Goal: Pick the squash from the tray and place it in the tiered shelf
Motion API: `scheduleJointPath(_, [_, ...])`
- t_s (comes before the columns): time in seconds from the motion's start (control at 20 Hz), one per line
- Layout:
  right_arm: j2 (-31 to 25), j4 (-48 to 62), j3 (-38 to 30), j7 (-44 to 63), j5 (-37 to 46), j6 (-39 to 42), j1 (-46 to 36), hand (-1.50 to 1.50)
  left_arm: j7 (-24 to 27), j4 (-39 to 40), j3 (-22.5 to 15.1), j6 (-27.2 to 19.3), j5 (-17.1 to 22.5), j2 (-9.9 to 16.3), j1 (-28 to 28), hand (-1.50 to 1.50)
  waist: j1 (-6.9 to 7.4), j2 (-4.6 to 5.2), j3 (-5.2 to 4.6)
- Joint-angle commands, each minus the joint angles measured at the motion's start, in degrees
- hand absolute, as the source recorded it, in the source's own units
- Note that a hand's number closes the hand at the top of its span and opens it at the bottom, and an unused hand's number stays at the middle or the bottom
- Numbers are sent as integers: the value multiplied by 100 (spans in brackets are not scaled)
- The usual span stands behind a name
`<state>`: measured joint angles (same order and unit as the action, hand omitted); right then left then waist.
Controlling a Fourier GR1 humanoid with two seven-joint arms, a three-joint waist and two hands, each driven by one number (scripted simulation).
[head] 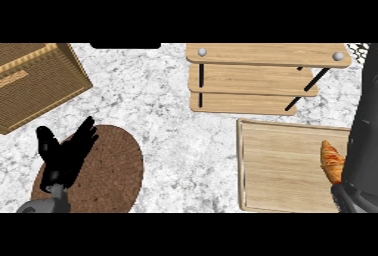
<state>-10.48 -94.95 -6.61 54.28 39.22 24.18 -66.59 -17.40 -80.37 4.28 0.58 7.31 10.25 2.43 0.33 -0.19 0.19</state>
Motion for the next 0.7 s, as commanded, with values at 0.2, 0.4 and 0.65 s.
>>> scheduleJointPath(0.2, [-296, 1104, 6, -483, 77, -34, -109, 150, -12, 132, 28, 130, -28, 51, -128, 0, 17, 22, -22])
scheduleJointPath(0.4, [-372, 2109, 69, -1355, 466, -815, -29, 150, 148, 347, -50, -51, -191, -134, 31, 0, 48, 45, -23])
scheduleJointPath(0.65, [-506, 2475, 74, -1769, 541, -1043, 11, 150, -211, -57, 1, -60, -95, -96, 1, 0, 38, 30, -21])
